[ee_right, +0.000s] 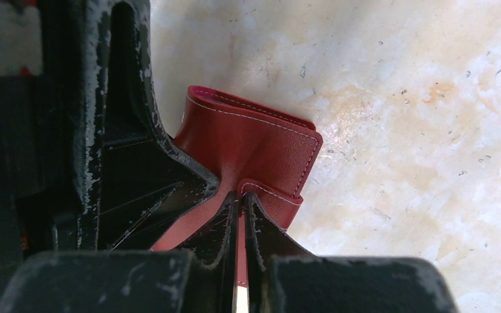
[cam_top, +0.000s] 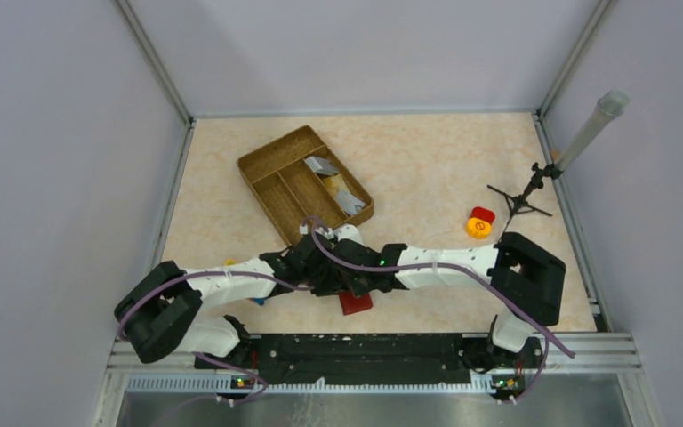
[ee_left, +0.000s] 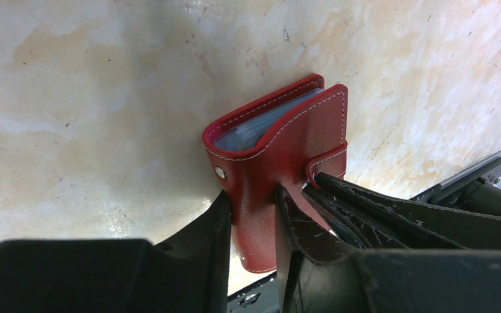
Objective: Put the credit cards into the card holder
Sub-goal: Close the card holder at the center of the board.
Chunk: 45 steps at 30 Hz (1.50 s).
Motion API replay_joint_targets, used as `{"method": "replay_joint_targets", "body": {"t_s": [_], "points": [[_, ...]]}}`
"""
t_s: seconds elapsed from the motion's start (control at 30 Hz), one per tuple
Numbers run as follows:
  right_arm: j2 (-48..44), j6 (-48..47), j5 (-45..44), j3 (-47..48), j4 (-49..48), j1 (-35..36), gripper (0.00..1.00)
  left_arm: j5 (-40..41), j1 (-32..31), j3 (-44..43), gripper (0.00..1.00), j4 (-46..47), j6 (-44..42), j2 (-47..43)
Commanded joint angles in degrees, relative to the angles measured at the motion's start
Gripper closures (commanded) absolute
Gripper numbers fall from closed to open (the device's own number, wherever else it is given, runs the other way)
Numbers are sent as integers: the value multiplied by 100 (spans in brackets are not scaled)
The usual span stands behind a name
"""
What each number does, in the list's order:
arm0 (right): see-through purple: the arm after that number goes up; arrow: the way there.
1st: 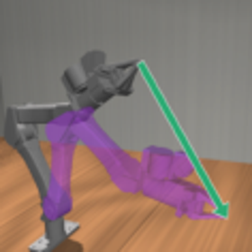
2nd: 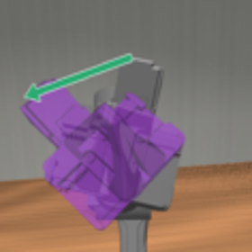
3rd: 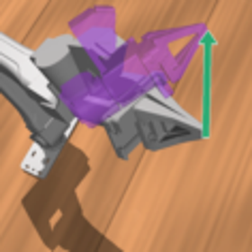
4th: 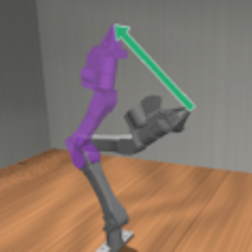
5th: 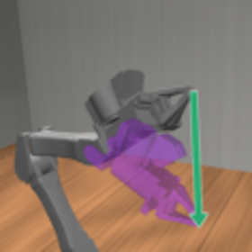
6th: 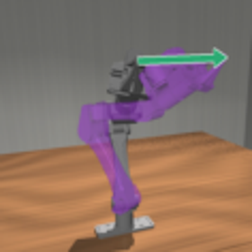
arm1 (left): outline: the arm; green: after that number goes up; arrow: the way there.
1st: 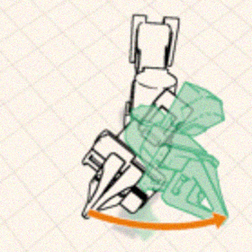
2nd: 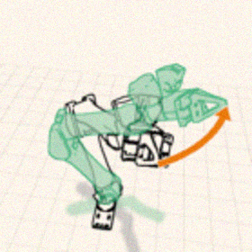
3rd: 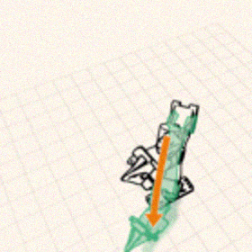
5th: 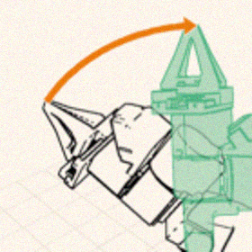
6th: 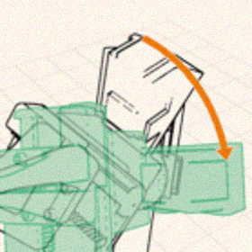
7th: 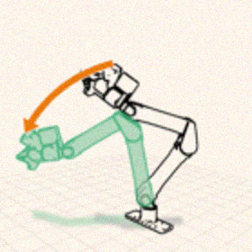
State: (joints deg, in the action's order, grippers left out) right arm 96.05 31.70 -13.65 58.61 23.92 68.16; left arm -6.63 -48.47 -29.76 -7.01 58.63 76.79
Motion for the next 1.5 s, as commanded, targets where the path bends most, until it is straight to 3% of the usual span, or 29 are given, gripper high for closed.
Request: {"method": "replay_joint_targets", "body": {"t_s": [0.0,0.93,1.47], "points": [[209,112,190,48,29,357,100,125,-101,325,78,-271,-221,358],[-180,256,-763,310,754,505,100,127,-101,338,80,-275,-203,371],[-300,140,-347,148,305,520,100,136,-101,348,81,-284,-185,354]]}}
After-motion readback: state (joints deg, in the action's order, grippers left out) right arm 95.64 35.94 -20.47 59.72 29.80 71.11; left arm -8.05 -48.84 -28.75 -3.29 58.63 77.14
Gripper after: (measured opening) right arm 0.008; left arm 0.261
